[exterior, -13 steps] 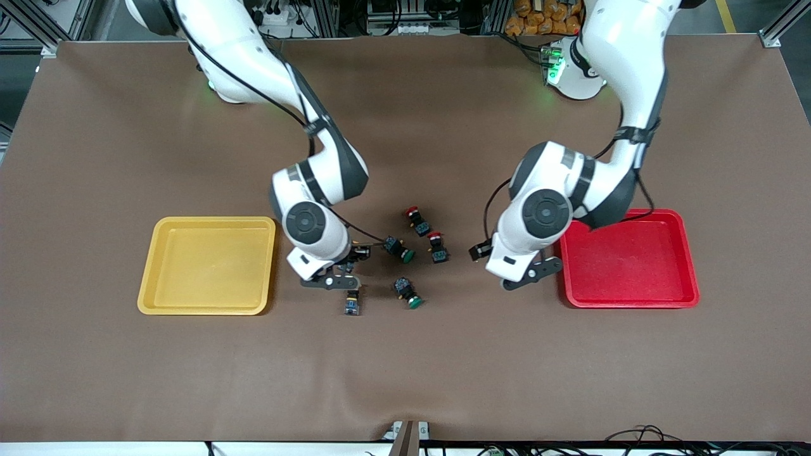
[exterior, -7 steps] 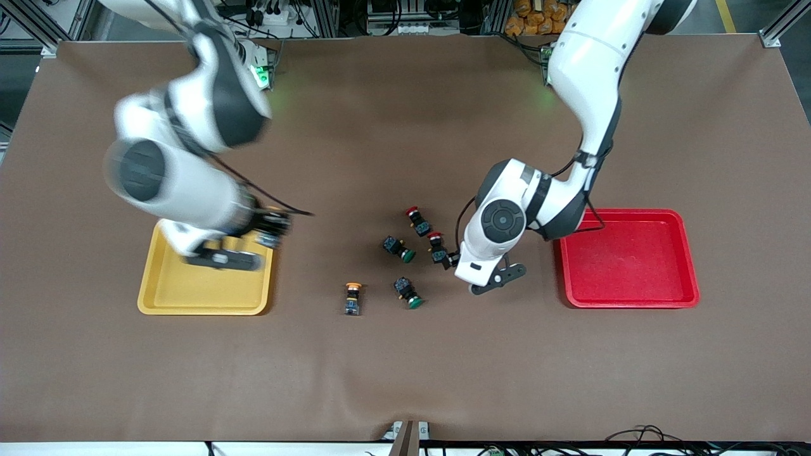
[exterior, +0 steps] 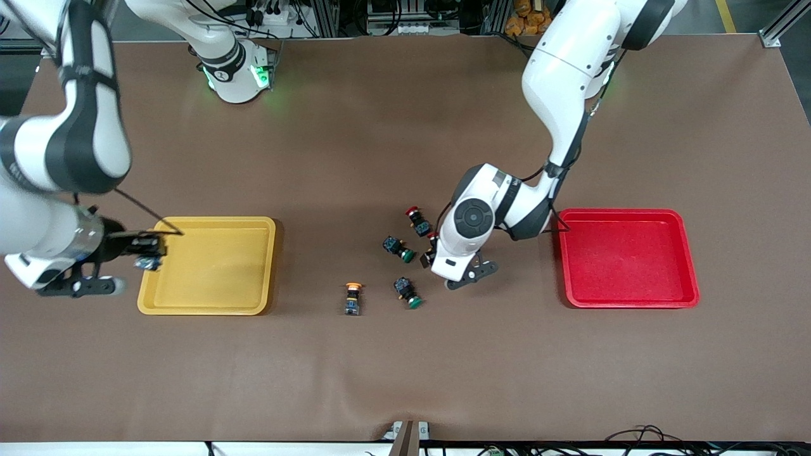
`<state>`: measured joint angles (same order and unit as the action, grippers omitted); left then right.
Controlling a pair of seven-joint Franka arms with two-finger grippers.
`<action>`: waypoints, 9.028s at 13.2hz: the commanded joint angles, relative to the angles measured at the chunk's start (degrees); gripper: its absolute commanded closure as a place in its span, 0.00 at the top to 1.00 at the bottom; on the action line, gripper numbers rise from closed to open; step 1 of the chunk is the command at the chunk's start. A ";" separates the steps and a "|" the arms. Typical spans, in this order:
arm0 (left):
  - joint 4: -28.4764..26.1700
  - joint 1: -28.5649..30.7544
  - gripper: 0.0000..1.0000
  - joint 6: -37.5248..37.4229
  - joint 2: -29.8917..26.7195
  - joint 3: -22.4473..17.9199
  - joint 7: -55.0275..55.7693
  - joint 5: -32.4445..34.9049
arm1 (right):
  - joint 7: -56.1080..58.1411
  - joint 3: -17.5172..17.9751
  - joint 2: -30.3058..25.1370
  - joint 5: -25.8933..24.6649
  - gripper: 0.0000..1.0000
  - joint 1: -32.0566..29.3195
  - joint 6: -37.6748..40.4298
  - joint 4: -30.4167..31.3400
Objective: Place red and yellow buttons in trays
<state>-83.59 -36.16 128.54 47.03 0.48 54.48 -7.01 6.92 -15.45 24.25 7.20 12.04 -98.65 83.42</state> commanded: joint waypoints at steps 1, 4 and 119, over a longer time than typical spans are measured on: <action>1.41 -1.63 1.00 0.31 1.66 -0.48 0.98 -1.68 | 3.70 1.03 5.09 -0.78 0.00 -2.19 -5.30 -0.19; 1.32 -2.42 1.00 0.31 2.97 -0.48 1.06 -1.86 | 4.41 1.03 7.39 -0.70 0.00 -2.20 -15.57 5.33; -1.58 5.92 0.00 -10.82 -5.97 9.54 21.75 21.96 | 4.06 9.30 -26.36 -5.18 1.00 -12.39 6.62 10.54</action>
<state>-84.07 -31.78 122.71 45.63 9.78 80.04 13.75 11.68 -7.12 -0.98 2.82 0.56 -93.21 94.88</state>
